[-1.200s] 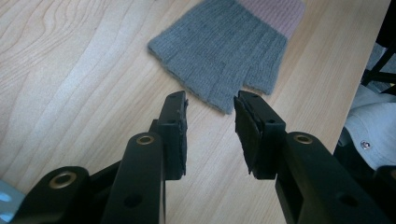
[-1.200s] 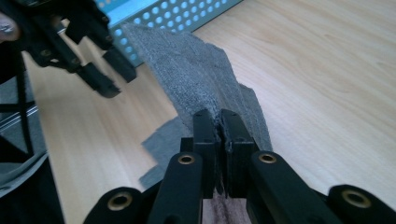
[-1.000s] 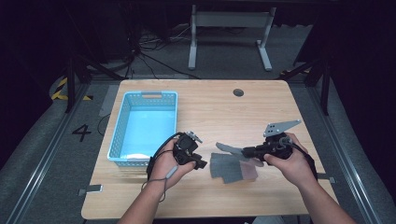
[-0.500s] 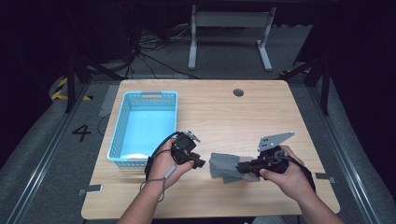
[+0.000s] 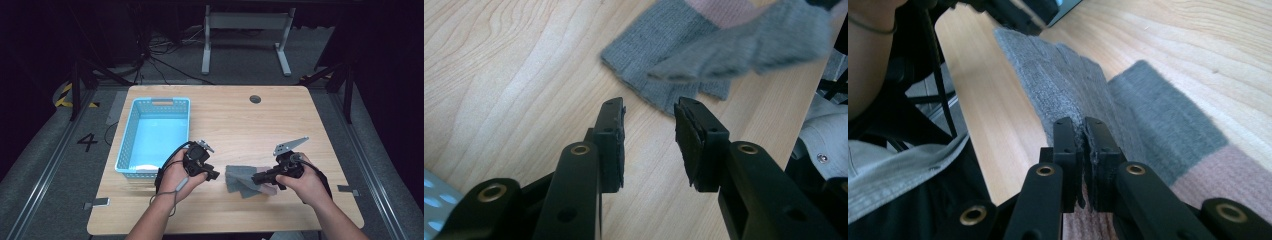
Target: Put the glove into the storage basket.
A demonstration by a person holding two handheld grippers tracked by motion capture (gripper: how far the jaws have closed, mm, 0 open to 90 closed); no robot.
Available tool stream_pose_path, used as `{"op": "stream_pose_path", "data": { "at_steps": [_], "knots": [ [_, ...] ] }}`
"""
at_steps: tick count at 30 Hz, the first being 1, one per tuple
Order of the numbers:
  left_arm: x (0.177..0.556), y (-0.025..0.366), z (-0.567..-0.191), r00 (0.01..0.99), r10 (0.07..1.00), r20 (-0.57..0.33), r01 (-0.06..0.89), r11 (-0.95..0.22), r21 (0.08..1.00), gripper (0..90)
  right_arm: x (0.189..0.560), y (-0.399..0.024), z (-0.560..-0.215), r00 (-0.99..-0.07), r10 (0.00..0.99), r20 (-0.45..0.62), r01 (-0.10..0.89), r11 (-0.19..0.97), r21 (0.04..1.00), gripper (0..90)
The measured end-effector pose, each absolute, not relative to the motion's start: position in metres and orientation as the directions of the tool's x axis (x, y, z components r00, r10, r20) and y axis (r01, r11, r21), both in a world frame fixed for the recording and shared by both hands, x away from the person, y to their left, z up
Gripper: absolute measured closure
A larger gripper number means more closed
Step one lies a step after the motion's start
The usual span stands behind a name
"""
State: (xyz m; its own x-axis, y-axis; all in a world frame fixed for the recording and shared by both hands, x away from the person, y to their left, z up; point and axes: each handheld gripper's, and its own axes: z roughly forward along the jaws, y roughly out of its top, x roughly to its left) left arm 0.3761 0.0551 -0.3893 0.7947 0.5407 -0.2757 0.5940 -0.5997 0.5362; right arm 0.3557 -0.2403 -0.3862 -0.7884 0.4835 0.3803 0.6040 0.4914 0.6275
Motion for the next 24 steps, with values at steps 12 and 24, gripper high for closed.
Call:
{"op": "stream_pose_path", "data": {
  "at_steps": [12,24],
  "knots": [
    [0.376,0.056,-0.390,0.792,0.544,-0.276,0.597,-0.600,0.532,64.7,0.392,-0.255,-0.387,-0.742,0.583,0.331,0.622,0.416,0.663,77.7],
    [0.377,0.053,-0.393,0.795,0.541,-0.275,0.595,-0.607,0.527,64.4,0.419,-0.266,-0.410,-0.714,0.691,0.107,0.575,0.493,0.653,69.5]
  ]
}}
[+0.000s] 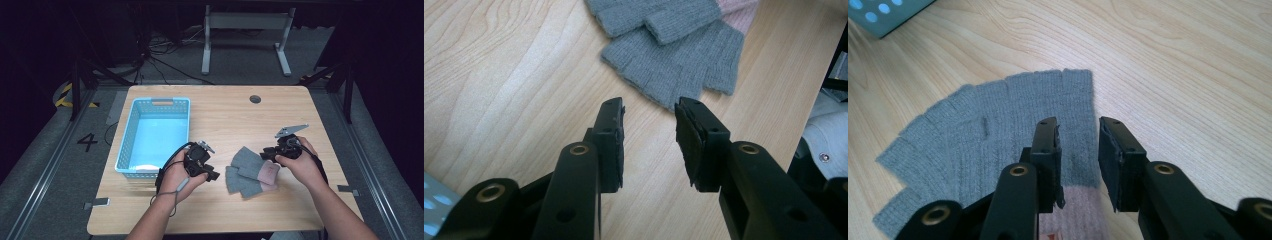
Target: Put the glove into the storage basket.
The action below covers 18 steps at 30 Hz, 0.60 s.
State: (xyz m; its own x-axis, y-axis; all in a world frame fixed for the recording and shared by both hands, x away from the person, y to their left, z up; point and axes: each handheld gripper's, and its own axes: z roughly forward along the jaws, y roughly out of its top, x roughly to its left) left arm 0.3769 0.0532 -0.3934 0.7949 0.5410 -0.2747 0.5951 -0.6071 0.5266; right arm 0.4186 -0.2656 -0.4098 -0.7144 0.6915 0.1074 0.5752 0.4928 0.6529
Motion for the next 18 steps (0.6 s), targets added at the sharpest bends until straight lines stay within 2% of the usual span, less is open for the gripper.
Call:
{"op": "stream_pose_path", "data": {
  "at_steps": [13,18],
  "knots": [
    [0.382,0.038,-0.398,0.809,0.518,-0.278,0.579,-0.624,0.524,64.1,0.394,-0.278,-0.394,-0.713,0.691,0.118,0.554,0.453,0.699,68.3],
    [0.385,0.026,-0.403,0.817,0.505,-0.279,0.572,-0.640,0.513,63.5,0.382,-0.282,-0.393,-0.706,0.703,0.086,0.565,0.485,0.668,67.0]
  ]
}}
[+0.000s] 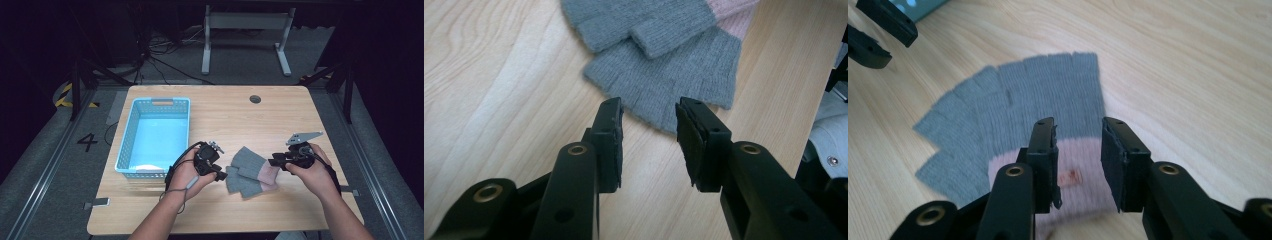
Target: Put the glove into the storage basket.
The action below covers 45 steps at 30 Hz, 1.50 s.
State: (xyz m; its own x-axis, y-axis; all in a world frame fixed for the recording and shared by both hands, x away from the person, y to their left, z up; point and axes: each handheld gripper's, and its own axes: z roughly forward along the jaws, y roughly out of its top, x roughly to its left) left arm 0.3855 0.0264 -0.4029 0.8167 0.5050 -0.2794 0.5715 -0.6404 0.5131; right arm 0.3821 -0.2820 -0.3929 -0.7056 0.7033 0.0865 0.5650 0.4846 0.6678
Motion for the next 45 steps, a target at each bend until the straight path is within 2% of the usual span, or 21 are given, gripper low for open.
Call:
{"op": "stream_pose_path", "data": {
  "at_steps": [12,17,29,39,42,45],
  "knots": [
    [0.397,-0.002,-0.418,0.825,0.489,-0.285,0.563,-0.658,0.501,63.5,0.383,-0.307,-0.417,-0.604,0.785,0.139,0.674,0.410,0.614,59.3],
    [0.399,-0.009,-0.422,0.822,0.495,-0.283,0.566,-0.654,0.501,63.4,0.386,-0.304,-0.418,-0.592,0.792,0.148,0.674,0.387,0.629,58.4],
    [0.408,-0.023,-0.435,0.801,0.525,-0.289,0.595,-0.638,0.489,60.7,0.387,-0.294,-0.424,-0.602,0.788,0.128,0.672,0.413,0.614,59.3],
    [0.409,-0.031,-0.438,0.808,0.504,-0.307,0.588,-0.651,0.480,59.7,0.384,-0.292,-0.426,-0.606,0.788,0.111,0.667,0.426,0.611,60.6],
    [0.408,-0.033,-0.439,0.813,0.497,-0.303,0.581,-0.656,0.482,61.8,0.383,-0.291,-0.426,-0.608,0.787,0.108,0.665,0.430,0.610,60.9],
    [0.407,-0.035,-0.438,0.820,0.499,-0.279,0.569,-0.666,0.482,67.8,0.383,-0.292,-0.426,-0.607,0.787,0.109,0.666,0.430,0.609,61.1]
  ]
}}
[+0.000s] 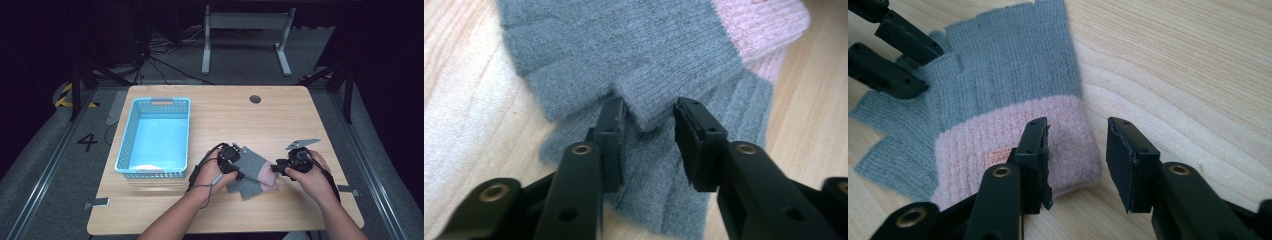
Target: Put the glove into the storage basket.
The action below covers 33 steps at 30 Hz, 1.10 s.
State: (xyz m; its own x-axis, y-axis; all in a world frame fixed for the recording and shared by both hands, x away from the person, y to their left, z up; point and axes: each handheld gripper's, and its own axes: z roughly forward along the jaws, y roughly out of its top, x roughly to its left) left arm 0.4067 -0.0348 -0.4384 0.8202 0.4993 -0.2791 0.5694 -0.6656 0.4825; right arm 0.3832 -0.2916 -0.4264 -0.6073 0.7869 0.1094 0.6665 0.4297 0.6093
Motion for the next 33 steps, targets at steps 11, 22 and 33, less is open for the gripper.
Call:
{"op": "stream_pose_path", "data": {
  "at_steps": [11,22,33],
  "knots": [
    [0.403,-0.034,-0.432,0.839,0.505,-0.201,0.531,-0.682,0.503,89.8,0.382,-0.292,-0.425,-0.604,0.789,0.112,0.665,0.422,0.617,60.4],
    [0.400,-0.033,-0.427,0.845,0.495,-0.204,0.522,-0.679,0.515,89.9,0.378,-0.305,-0.415,-0.572,0.807,0.145,0.686,0.374,0.623,57.2],
    [0.399,-0.035,-0.428,0.850,0.485,-0.203,0.515,-0.690,0.508,89.9,0.386,-0.300,-0.432,-0.554,0.804,0.216,0.742,0.359,0.567,52.0]
  ]
}}
